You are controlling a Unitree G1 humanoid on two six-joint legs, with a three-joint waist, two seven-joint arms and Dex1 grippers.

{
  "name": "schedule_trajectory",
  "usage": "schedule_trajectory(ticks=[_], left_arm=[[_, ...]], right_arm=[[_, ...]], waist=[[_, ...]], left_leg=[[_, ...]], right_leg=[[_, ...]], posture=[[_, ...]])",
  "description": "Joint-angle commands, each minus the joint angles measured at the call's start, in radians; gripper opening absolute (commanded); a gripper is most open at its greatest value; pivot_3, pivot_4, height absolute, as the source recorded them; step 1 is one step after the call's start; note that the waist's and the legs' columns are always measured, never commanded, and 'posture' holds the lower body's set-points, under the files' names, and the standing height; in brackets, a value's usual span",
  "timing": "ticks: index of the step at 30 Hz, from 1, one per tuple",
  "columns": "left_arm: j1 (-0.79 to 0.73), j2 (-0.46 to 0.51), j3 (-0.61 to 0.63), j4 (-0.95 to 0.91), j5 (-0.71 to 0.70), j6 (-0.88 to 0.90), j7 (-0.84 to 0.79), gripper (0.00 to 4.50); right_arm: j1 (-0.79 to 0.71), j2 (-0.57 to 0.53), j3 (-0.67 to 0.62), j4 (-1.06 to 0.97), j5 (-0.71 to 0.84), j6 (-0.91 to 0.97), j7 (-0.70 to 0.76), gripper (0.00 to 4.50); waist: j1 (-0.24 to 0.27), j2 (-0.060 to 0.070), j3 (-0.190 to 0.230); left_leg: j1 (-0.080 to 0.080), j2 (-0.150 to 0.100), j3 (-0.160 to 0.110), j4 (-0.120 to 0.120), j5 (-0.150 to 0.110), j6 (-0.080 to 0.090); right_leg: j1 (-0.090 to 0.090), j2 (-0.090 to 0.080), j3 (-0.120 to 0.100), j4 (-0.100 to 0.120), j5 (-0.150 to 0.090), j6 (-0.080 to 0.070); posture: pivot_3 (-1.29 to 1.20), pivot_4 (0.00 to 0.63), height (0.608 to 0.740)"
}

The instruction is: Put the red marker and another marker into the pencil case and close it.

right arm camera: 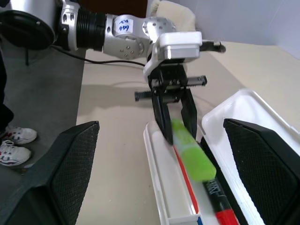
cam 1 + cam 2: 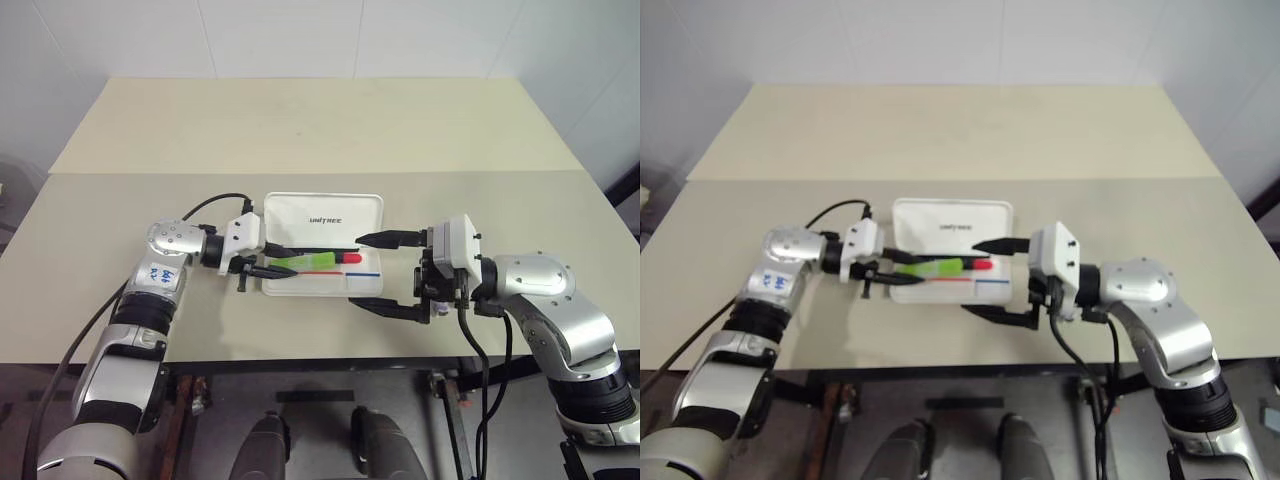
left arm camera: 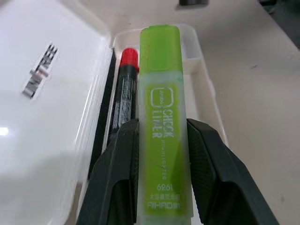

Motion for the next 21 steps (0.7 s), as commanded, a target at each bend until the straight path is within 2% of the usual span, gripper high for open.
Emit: schedule_trajectory(ticks=[1,21], left_arm=[[-0.003,-0.003,-0.018,0.013,0.012,0.012,-0.009,1.06],[0.050,0.048,-0.040,-0.079,0.012,0.120,-0.057,1.06]], right_arm=[[0.013,-0.008,-0.034,-0.054,0.018,0.003,-0.027,4.50],[0.000,0.001,-0.026,-0.053,0.016,-0.008,-0.060,4.50]], waist=[[-0.001,0.000,0.000],[-0.002,0.000,0.000]], left_leg=[[0.000,0.000,0.000,0.000,0.000,0.000],[0.001,0.001,0.000,0.000,0.000,0.000]], right_leg=[[0.000,0.000,0.000,0.000,0.000,0.000],[0.000,0.001,0.001,0.001,0.000,0.000]], posture=[[0.00,0.150,0.740],[0.00,0.150,0.740]])
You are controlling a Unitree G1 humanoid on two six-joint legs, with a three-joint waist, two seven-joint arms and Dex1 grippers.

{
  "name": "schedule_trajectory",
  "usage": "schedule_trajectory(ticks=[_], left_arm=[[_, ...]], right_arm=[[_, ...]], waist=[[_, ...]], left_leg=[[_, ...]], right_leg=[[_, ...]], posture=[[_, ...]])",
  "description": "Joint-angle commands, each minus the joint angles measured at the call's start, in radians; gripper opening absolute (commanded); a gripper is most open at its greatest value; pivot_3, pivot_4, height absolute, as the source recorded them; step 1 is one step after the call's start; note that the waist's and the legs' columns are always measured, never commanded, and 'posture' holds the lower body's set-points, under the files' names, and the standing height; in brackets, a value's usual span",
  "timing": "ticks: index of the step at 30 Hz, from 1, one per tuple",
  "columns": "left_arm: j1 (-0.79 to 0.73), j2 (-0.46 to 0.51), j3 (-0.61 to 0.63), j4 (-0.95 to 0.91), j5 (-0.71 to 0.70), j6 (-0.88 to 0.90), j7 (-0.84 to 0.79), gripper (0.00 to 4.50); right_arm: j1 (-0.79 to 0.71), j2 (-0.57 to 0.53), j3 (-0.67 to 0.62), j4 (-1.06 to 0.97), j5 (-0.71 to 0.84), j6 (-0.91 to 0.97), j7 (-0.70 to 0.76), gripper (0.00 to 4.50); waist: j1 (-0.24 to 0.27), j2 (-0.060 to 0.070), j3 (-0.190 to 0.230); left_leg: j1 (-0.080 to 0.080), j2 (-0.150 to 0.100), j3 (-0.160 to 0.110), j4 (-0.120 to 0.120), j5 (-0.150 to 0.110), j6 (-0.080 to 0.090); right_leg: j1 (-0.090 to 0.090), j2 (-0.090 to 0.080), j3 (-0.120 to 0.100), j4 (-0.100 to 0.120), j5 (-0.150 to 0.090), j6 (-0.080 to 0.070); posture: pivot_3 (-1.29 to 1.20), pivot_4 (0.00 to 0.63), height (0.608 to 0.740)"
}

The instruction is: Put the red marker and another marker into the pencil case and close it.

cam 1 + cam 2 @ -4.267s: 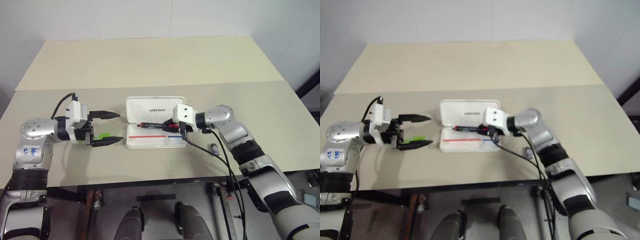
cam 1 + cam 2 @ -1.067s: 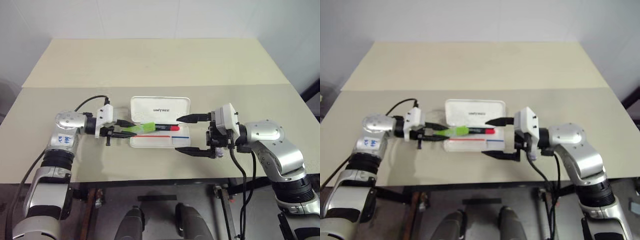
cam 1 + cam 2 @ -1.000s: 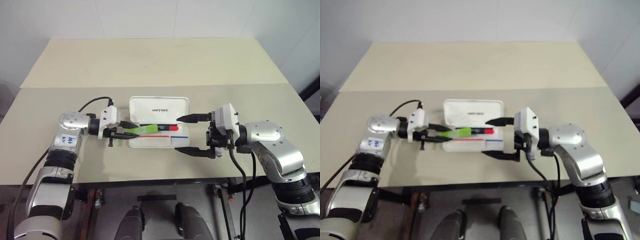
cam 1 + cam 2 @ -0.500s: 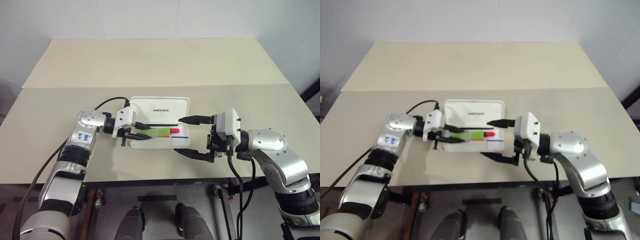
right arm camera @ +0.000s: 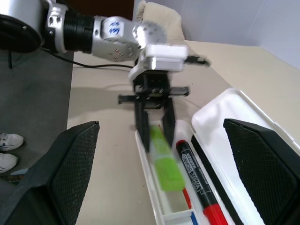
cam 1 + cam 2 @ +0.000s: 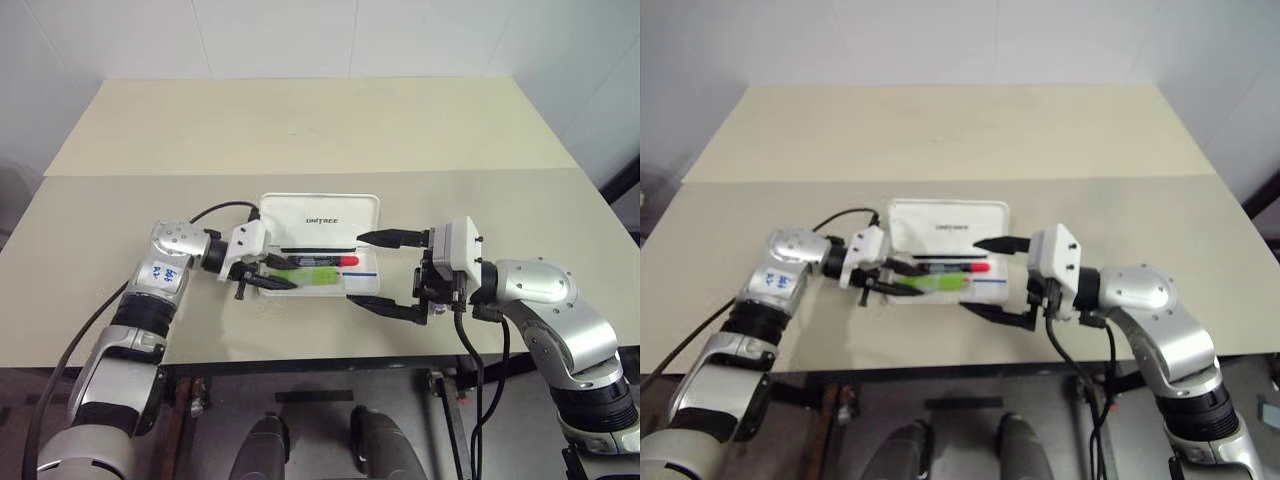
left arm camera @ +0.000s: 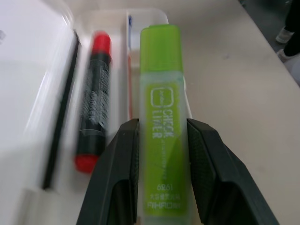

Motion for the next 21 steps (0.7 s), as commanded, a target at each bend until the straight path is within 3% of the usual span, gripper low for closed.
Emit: schedule_trajectory(ticks=[1,7,8,14,21], left_arm=[[0.012,0.008,-0.012,-0.018,0.011,0.014,0.005,1.06],[0.005,-0.014,-0.021,-0.005,0.015,0.039,0.027,1.06],[0.005,-0.014,-0.024,-0.007,0.013,0.048,0.018,1.79],[0.006,-0.036,-0.016,-0.014,0.008,0.014,0.047,3.77],[0.017,-0.034,-0.011,-0.028,-0.020,-0.001,0.011,3.77]], right_arm=[[-0.020,0.000,-0.023,-0.022,0.012,-0.009,-0.009,4.50],[-0.023,0.003,-0.019,-0.027,0.013,-0.006,-0.016,4.50],[-0.023,0.003,-0.018,-0.027,0.013,-0.006,-0.016,4.50],[-0.021,0.006,-0.017,-0.031,0.014,-0.003,-0.024,4.50],[-0.016,0.012,-0.013,-0.032,0.014,-0.004,-0.032,4.50]], waist=[[0.000,0.000,0.000],[0.001,0.000,0.000],[0.001,0.000,0.000],[0.001,0.000,0.000],[0.000,0.000,0.000]], left_leg=[[0.000,0.000,0.000,0.000,0.000,0.000],[0.000,0.000,0.000,0.000,0.000,0.000],[0.000,0.000,0.000,0.000,0.000,0.000],[0.000,0.000,0.000,0.000,0.000,0.000],[-0.001,0.000,0.000,0.000,0.000,0.000]], right_leg=[[0.000,0.000,0.000,0.000,0.000,0.000],[0.000,0.000,0.000,0.000,0.000,0.000],[0.000,0.000,0.000,0.000,0.000,0.000],[0.000,0.000,0.000,0.000,0.000,0.000],[0.000,0.000,0.000,-0.001,0.000,0.000]], posture=[[0.00,0.150,0.740],[0.00,0.150,0.740],[0.00,0.150,0.740],[0.00,0.150,0.740],[0.00,0.150,0.740]])
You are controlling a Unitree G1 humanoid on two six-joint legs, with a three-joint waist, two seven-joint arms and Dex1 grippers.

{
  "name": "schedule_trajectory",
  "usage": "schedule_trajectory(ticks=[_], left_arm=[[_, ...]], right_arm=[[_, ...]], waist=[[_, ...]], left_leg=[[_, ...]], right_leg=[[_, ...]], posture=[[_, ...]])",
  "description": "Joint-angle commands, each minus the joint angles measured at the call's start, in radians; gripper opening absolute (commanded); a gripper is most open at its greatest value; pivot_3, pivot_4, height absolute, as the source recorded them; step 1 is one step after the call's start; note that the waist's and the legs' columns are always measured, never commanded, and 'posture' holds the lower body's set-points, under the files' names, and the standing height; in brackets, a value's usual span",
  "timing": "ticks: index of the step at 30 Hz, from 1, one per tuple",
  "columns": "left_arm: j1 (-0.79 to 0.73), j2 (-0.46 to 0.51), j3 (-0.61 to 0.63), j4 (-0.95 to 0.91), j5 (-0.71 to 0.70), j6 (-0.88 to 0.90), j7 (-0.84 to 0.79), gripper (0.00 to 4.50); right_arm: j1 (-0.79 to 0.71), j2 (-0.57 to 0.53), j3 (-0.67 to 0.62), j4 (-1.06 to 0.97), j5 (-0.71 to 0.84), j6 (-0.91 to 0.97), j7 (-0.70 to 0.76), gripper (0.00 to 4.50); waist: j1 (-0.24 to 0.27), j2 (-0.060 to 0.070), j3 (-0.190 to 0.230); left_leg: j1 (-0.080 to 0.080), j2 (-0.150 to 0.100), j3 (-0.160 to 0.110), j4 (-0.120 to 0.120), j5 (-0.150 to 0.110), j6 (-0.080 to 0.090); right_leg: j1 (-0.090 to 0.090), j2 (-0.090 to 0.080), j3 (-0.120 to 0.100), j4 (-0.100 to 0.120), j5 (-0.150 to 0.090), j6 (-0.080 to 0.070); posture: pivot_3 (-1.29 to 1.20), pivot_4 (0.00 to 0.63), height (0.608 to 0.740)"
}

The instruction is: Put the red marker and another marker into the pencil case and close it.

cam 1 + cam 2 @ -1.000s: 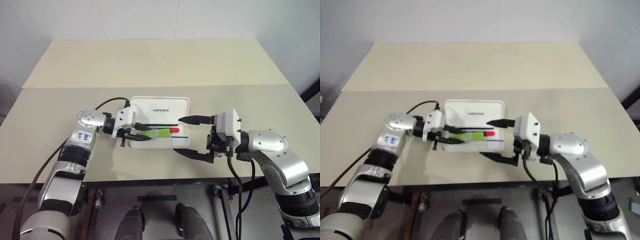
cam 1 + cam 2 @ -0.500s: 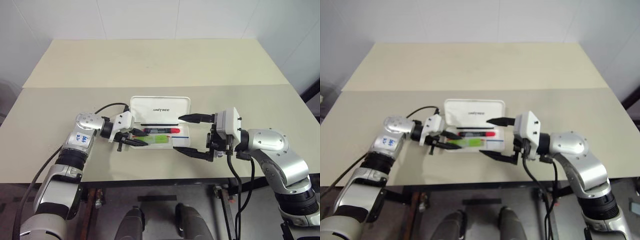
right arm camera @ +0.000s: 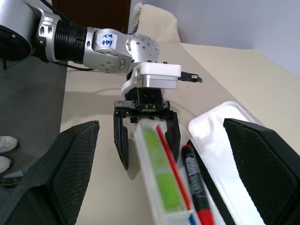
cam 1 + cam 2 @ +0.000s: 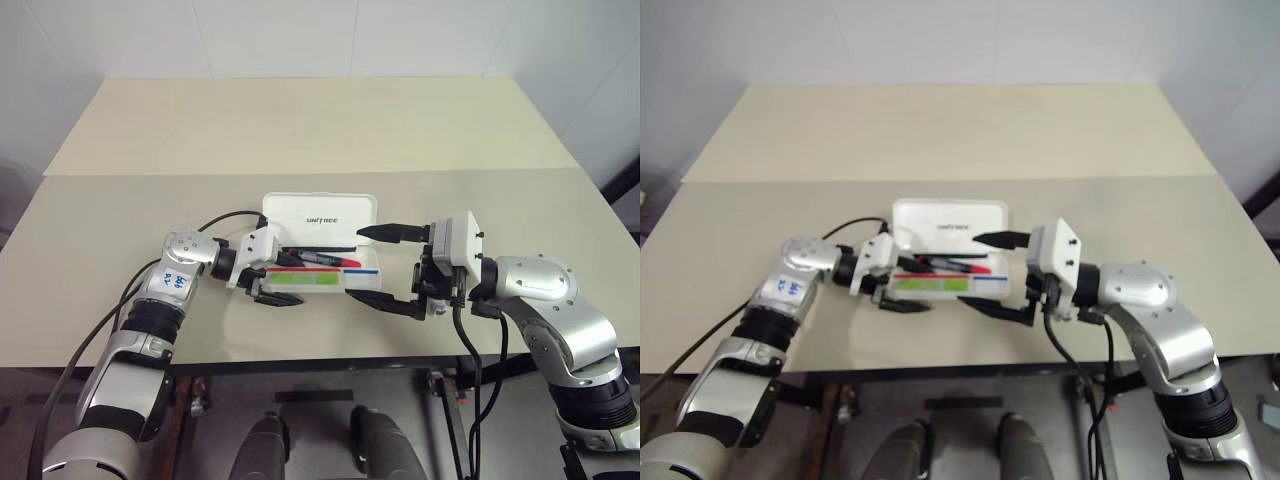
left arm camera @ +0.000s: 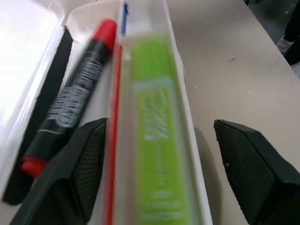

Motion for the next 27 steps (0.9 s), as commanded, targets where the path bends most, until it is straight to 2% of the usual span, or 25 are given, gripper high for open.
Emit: schedule_trajectory(ticks=[1,9,14,21,27], left_arm=[[0.011,0.004,0.012,-0.032,-0.027,-0.017,-0.020,3.77],[0.024,0.002,0.038,-0.040,-0.063,-0.047,-0.043,3.77],[0.043,-0.001,0.085,-0.082,-0.141,-0.064,-0.066,3.77],[0.083,0.037,0.143,-0.200,-0.249,-0.011,-0.122,3.77],[0.108,0.092,0.175,-0.276,-0.282,0.037,-0.121,3.77]], right_arm=[[-0.004,0.008,-0.012,-0.031,0.013,-0.004,-0.013,4.50],[0.034,0.027,-0.029,-0.023,0.012,0.005,-0.059,4.50],[0.162,0.083,-0.116,0.011,-0.028,0.064,-0.267,4.50],[0.299,0.180,-0.162,-0.011,-0.099,0.136,-0.512,4.50],[0.364,0.240,-0.164,-0.016,-0.151,0.156,-0.624,4.50]], waist=[[0.001,0.000,0.000],[0.001,0.000,0.000],[0.003,0.000,0.000],[-0.001,0.000,0.000],[-0.002,0.000,0.000]], left_leg=[[0.000,0.000,0.000,0.000,0.000,0.000],[0.000,0.000,0.000,0.000,0.000,0.000],[0.000,0.000,0.000,0.000,0.000,0.000],[0.000,0.000,0.001,-0.001,0.000,0.000],[0.001,0.000,0.001,0.000,0.000,0.000]], right_leg=[[0.000,0.000,0.000,0.000,0.000,0.000],[0.000,0.000,0.000,0.000,0.000,0.000],[0.000,-0.001,0.000,-0.001,0.000,0.000],[0.000,-0.001,0.001,0.000,0.000,0.000],[0.000,0.001,0.002,0.001,0.000,-0.001]], posture=[[0.00,0.150,0.740],[0.00,0.150,0.740],[0.00,0.150,0.740],[0.00,0.150,0.740],[0.00,0.150,0.740]])
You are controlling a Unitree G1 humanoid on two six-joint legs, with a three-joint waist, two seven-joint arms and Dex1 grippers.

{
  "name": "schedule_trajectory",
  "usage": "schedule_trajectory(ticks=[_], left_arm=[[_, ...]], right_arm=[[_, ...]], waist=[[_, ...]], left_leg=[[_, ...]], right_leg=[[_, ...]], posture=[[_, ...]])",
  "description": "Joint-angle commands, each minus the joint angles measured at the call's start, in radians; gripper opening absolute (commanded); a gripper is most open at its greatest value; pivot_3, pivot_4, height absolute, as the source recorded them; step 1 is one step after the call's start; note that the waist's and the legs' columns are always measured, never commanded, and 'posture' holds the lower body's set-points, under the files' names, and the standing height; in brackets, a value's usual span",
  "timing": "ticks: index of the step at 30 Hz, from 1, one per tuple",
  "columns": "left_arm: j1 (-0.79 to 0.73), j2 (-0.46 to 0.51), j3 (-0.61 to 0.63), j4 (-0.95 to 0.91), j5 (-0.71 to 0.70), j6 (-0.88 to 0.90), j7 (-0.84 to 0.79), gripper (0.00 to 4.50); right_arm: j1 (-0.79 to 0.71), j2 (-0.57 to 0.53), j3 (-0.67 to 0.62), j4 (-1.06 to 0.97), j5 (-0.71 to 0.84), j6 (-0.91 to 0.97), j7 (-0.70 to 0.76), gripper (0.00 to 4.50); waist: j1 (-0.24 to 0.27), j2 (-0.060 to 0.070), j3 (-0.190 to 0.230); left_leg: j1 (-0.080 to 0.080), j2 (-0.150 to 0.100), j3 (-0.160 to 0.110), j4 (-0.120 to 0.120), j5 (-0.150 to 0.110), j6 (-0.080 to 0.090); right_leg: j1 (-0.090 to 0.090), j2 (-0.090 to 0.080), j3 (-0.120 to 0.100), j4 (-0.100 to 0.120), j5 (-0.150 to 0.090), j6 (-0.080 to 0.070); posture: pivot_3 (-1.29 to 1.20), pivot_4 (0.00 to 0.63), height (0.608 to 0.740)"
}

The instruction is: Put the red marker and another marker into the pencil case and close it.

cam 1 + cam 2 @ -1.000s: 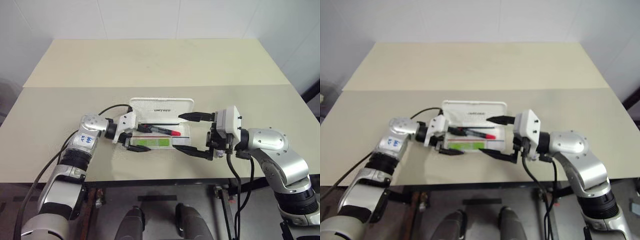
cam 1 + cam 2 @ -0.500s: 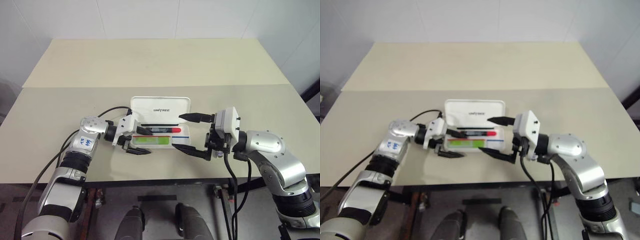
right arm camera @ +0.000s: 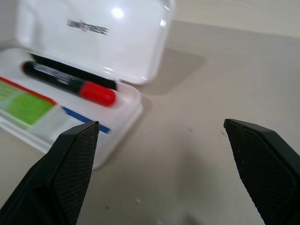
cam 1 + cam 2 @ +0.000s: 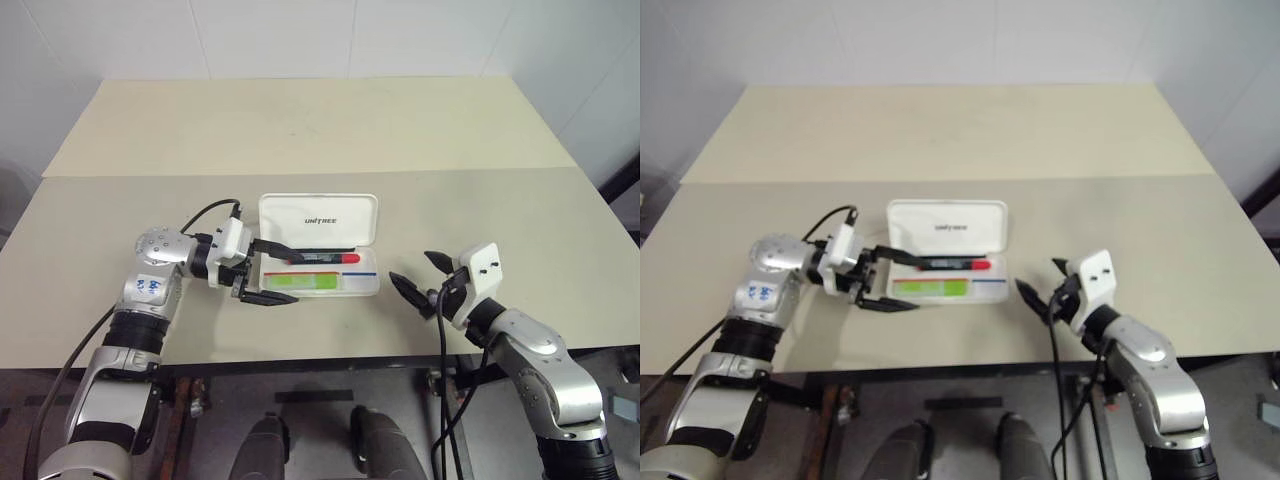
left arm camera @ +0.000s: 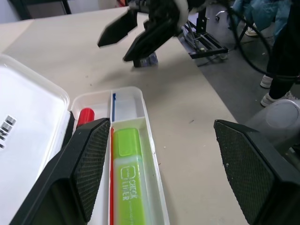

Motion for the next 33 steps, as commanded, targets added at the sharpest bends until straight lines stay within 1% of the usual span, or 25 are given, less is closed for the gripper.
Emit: schedule_trajectory(ticks=[1,7,13,15,16,21,25,26,29,33], left_arm=[[0.009,0.041,0.044,-0.061,-0.039,0.020,0.001,3.77],[0.019,0.103,0.085,-0.056,-0.038,0.019,0.018,3.77],[0.026,0.114,0.098,-0.076,-0.040,0.028,0.037,3.77],[0.031,0.114,0.099,-0.089,-0.042,0.035,0.043,3.80],[0.032,0.115,0.099,-0.094,-0.043,0.038,0.046,3.80],[0.027,0.116,0.102,-0.095,-0.043,0.043,0.054,3.80],[0.026,0.117,0.102,-0.100,-0.044,0.046,0.060,3.80],[0.027,0.117,0.101,-0.103,-0.044,0.048,0.062,3.80],[0.029,0.116,0.099,-0.109,-0.045,0.053,0.068,3.80],[0.034,0.112,0.097,-0.116,-0.044,0.057,0.076,3.80]], right_arm=[[0.033,0.025,-0.018,-0.042,-0.024,0.006,-0.062,4.50],[0.101,0.069,-0.024,-0.030,-0.066,0.013,-0.141,4.50],[0.157,0.098,-0.040,0.001,-0.097,0.010,-0.195,4.50],[0.167,0.117,-0.041,-0.005,-0.084,0.010,-0.200,4.09],[0.168,0.127,-0.039,-0.012,-0.079,0.011,-0.204,3.82],[0.166,0.156,-0.024,-0.046,-0.074,0.024,-0.208,2.13],[0.163,0.155,-0.009,-0.057,-0.086,0.027,-0.206,0.64],[0.153,0.150,-0.001,-0.057,-0.088,0.018,-0.196,0.41],[0.129,0.137,0.011,-0.056,-0.086,0.001,-0.170,0.42],[0.010,0.079,0.040,-0.028,-0.073,-0.048,-0.048,0.42]], waist=[[0.001,0.000,0.000],[0.001,0.000,0.000],[0.006,-0.001,-0.001],[0.007,-0.001,-0.001],[0.007,-0.001,-0.001],[0.003,-0.001,-0.001],[-0.002,-0.002,-0.001],[-0.004,-0.002,-0.001],[-0.009,-0.002,-0.001],[-0.026,-0.001,-0.001]], left_leg=[[0.000,0.000,0.000,0.000,0.000,0.000],[0.000,0.000,0.000,0.000,0.000,0.000],[0.000,0.000,0.000,0.000,0.000,0.000],[0.000,0.000,-0.001,0.000,0.000,0.000],[0.000,0.000,-0.001,0.000,0.000,0.000],[0.000,0.000,-0.001,-0.002,0.000,0.000],[0.001,0.001,-0.001,-0.002,0.000,0.000],[0.001,0.001,-0.001,-0.002,0.000,0.000],[0.001,0.002,-0.001,-0.002,0.000,0.000],[0.001,0.002,0.001,-0.001,0.000,0.000]], right_leg=[[0.000,0.000,0.000,0.000,0.000,0.000],[0.000,0.000,0.000,0.000,0.000,0.000],[0.001,0.000,0.000,-0.001,0.000,0.000],[0.001,0.000,0.000,-0.001,0.000,0.000],[0.002,0.000,0.000,-0.002,0.000,0.000],[0.001,0.001,0.000,-0.002,0.000,-0.001],[0.001,0.002,0.000,-0.002,-0.001,-0.001],[0.001,0.002,0.000,-0.002,-0.001,-0.001],[0.001,0.003,0.000,-0.001,-0.001,-0.001],[0.001,0.003,0.002,-0.001,0.000,-0.001]], posture=[[0.00,0.150,0.740],[0.00,0.150,0.740],[0.00,0.150,0.740],[0.00,0.150,0.740],[0.00,0.150,0.740],[0.00,0.150,0.740],[0.00,0.150,0.740],[0.00,0.150,0.740],[0.00,0.150,0.740],[0.00,0.150,0.740]])
